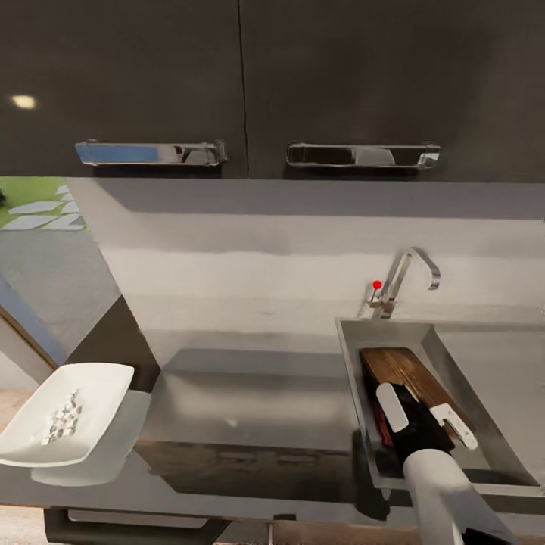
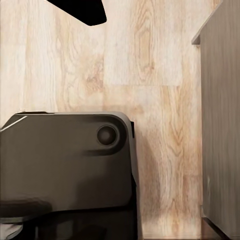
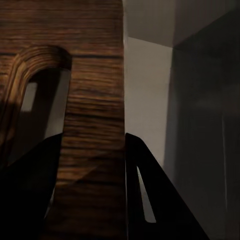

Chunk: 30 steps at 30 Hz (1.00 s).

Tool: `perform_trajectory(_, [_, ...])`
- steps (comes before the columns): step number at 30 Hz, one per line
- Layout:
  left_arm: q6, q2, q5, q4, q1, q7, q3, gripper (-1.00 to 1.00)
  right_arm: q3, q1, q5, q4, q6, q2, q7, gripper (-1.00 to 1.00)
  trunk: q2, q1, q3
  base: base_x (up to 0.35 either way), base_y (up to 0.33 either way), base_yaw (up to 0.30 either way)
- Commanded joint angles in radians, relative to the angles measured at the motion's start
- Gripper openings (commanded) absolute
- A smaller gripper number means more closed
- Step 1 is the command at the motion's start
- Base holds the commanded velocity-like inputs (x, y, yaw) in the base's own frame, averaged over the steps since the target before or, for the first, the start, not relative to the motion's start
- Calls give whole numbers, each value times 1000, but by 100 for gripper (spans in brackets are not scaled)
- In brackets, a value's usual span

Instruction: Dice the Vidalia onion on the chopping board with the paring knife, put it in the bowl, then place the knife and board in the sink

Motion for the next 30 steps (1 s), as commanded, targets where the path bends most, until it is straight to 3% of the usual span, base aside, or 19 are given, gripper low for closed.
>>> perform_trajectory(1, [-2,2,10,-2,0,7,-8,100,-3,0,-11,7,-3,0,2,-100,-2,1,-3,0,-71,0])
perform_trajectory(20, [-2,2,10,0,0,7,-8,100,-2,0,-11,40,-4,-1,45,-100,-2,1,-33,0,-6,0])
perform_trajectory(21, [-2,2,10,0,0,7,-8,100,-2,0,-11,40,-4,-1,46,100,-2,1,-35,0,0,0])
perform_trajectory(30, [-2,2,10,2,0,7,-8,100,-4,0,-13,37,-4,-1,48,100,-2,1,-36,0,0,0])
